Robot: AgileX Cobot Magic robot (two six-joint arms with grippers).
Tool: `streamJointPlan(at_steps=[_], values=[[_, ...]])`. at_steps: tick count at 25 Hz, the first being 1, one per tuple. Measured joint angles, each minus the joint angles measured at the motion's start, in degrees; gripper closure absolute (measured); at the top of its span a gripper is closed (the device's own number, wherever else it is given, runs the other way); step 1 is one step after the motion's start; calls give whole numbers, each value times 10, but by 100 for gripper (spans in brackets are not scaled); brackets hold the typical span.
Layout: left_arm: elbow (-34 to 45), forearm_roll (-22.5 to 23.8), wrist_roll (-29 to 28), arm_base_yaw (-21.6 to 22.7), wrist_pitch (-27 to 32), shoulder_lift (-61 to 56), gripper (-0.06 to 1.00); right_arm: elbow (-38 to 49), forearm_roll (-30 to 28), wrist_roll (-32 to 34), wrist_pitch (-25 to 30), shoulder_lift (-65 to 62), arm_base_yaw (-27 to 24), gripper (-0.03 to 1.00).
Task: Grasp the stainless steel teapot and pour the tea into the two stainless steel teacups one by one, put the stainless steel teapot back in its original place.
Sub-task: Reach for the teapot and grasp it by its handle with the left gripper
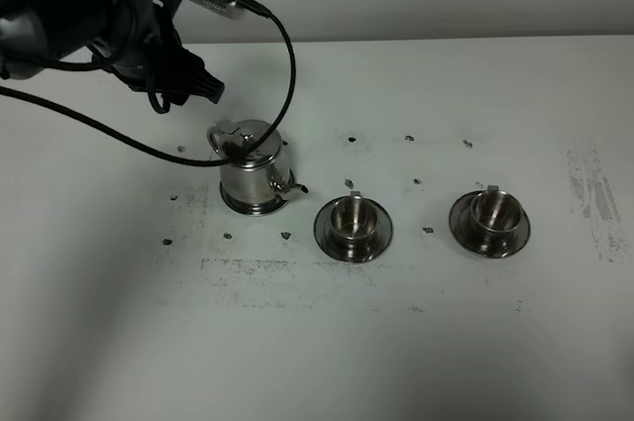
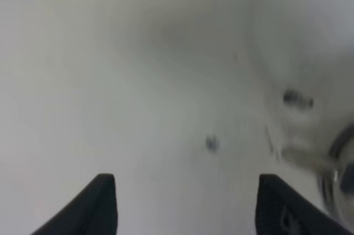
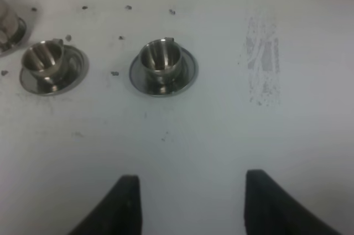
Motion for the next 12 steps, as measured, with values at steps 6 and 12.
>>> streamJointPlan(at_steps=[6, 12], values=[[8, -104, 95, 3, -94, 15, 41, 0, 0, 0, 0, 0, 0, 56], [8, -188, 210, 0, -101, 35, 44, 0, 0, 0, 0, 0, 0, 56]])
